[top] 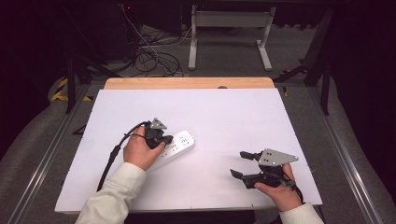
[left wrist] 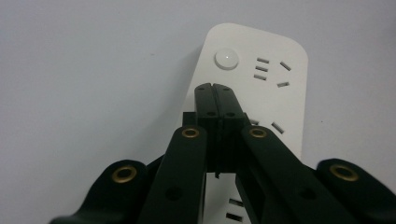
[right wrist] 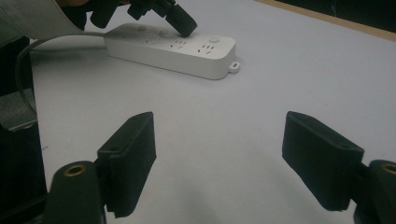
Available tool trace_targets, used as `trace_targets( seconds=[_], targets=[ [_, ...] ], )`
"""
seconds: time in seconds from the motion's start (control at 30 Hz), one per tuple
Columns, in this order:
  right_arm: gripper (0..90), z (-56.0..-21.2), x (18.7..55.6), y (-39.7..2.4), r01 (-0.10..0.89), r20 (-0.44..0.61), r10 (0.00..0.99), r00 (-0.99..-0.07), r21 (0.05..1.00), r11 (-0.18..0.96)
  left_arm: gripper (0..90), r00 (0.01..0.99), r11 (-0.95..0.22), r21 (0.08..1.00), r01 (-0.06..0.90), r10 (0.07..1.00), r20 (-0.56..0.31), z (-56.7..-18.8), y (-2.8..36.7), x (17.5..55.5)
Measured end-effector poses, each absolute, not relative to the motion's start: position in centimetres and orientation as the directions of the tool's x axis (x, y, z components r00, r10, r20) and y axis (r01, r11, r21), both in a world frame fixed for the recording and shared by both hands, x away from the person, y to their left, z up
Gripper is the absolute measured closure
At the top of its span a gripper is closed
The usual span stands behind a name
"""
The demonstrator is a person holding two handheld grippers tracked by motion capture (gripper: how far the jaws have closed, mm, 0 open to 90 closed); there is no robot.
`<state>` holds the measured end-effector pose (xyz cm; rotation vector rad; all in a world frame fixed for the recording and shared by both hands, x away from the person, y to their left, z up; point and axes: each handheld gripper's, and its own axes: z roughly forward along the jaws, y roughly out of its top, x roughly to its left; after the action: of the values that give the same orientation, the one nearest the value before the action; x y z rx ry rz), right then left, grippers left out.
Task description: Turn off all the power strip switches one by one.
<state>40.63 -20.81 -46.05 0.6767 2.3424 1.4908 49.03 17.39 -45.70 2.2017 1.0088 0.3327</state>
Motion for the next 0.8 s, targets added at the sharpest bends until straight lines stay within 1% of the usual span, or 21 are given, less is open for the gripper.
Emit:
trace_targets(
  seconds=[0.23, 0.3, 0.33, 0.37, 0.4, 0.43, 0.53, 0.6, 0.63, 0.77, 0.8],
  targets=[
    [26.5, -46.0, 40.6, -20.8, 0.233, 0.011, 0.527, -0.849, 0.905, 0.356, 90.0, 0.656, -0.469, 0.672, 0.573, 0.754, -0.032, -45.8, 17.1, 48.8],
    [26.4, -46.0, 40.6, -20.9, 0.232, 0.011, 0.527, -0.85, 0.905, 0.356, 90.0, 0.659, -0.473, 0.684, 0.555, 0.752, -0.015, -45.8, 17.2, 48.7],
    [26.4, -46.0, 40.6, -20.9, 0.231, 0.012, 0.527, -0.85, 0.907, 0.353, 90.0, 0.638, -0.478, 0.695, 0.537, 0.769, 0.037, -45.6, 17.3, 48.5],
    [26.4, -45.9, 40.6, -21.0, 0.229, 0.009, 0.527, -0.85, 0.907, 0.353, 90.0, 0.638, -0.478, 0.695, 0.537, 0.769, 0.037, -45.6, 17.3, 48.5],
    [26.4, -45.9, 40.6, -21.1, 0.229, 0.01, 0.53, -0.848, 0.909, 0.348, 90.0, 0.632, -0.449, 0.726, 0.521, 0.775, 0.026, -45.2, 17.6, 48.4],
    [26.4, -45.8, 40.6, -21.2, 0.228, 0.012, 0.529, -0.849, 0.911, 0.344, 90.0, 0.638, -0.409, 0.751, 0.519, 0.77, -0.021, -44.3, 17.8, 48.2],
    [26.4, -45.9, 40.7, -21.3, 0.231, 0.013, 0.533, -0.846, 0.911, 0.343, 90.0, 0.643, -0.387, 0.763, 0.518, 0.764, -0.049, -43.8, 18.0, 48.0],
    [26.4, -45.9, 40.7, -21.3, 0.233, 0.016, 0.533, -0.846, 0.91, 0.343, 90.0, 0.651, -0.391, 0.766, 0.51, 0.758, -0.047, -43.5, 18.0, 47.8],
    [26.4, -46.0, 40.7, -21.2, 0.232, 0.015, 0.531, -0.847, 0.909, 0.345, 90.0, 0.653, -0.383, 0.769, 0.512, 0.755, -0.059, -43.4, 17.8, 47.6],
    [26.4, -45.8, 40.6, -21.2, 0.229, 0.014, 0.53, -0.848, 0.911, 0.342, 90.0, 0.668, -0.413, 0.771, 0.485, 0.744, -0.021, -42.8, 17.1, 47.2],
    [26.4, -45.8, 40.6, -21.2, 0.229, 0.014, 0.53, -0.848, 0.911, 0.342, 90.0, 0.668, -0.409, 0.774, 0.484, 0.744, -0.025, -42.7, 17.0, 47.1]
  ],
)
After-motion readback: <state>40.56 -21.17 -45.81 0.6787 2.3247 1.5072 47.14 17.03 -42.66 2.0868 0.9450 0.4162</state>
